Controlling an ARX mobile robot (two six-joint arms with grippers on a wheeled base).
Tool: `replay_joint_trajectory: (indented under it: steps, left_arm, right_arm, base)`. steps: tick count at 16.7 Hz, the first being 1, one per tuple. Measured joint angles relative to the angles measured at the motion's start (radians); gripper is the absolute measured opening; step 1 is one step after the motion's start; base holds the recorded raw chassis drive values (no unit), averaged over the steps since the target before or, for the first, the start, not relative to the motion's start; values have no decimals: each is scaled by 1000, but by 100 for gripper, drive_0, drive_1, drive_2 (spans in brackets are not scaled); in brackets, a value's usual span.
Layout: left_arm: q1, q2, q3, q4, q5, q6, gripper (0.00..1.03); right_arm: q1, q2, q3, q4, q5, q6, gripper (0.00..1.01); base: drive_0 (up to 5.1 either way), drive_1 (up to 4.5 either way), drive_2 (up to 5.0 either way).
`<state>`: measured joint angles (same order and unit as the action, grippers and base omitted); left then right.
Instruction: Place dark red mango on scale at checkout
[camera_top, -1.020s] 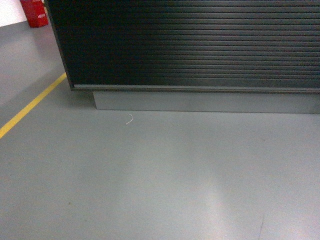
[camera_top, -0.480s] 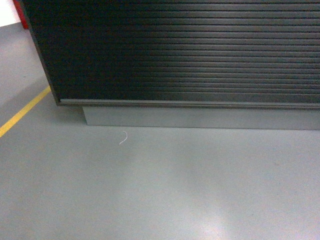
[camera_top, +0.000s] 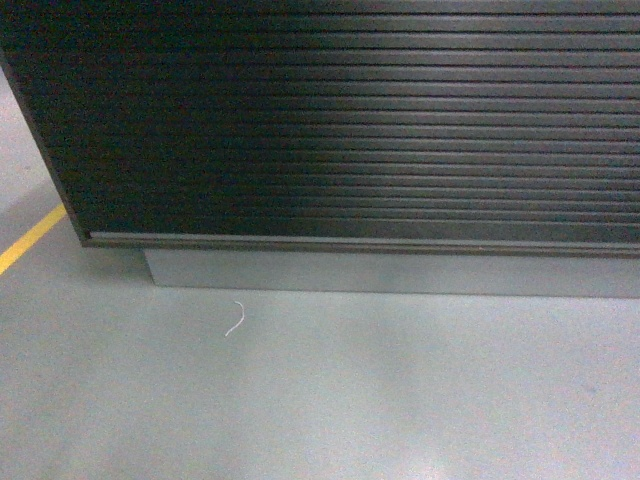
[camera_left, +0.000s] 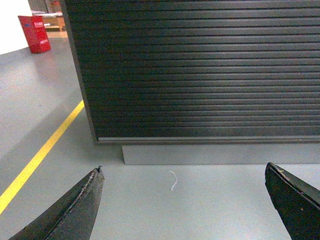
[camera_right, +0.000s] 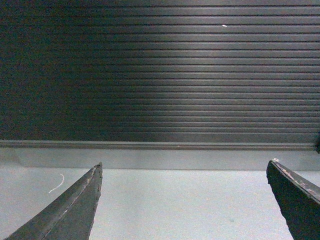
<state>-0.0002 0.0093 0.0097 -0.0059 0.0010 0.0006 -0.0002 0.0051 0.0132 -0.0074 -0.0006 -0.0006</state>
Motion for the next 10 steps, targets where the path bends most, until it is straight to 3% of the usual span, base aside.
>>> replay_joint_trajectory:
  steps: [10]
  left_arm:
    - [0,0,0,1,-2,0,98]
  right_arm:
    - [0,0,0,4,0,0,98]
  base:
    - [11,432,-410]
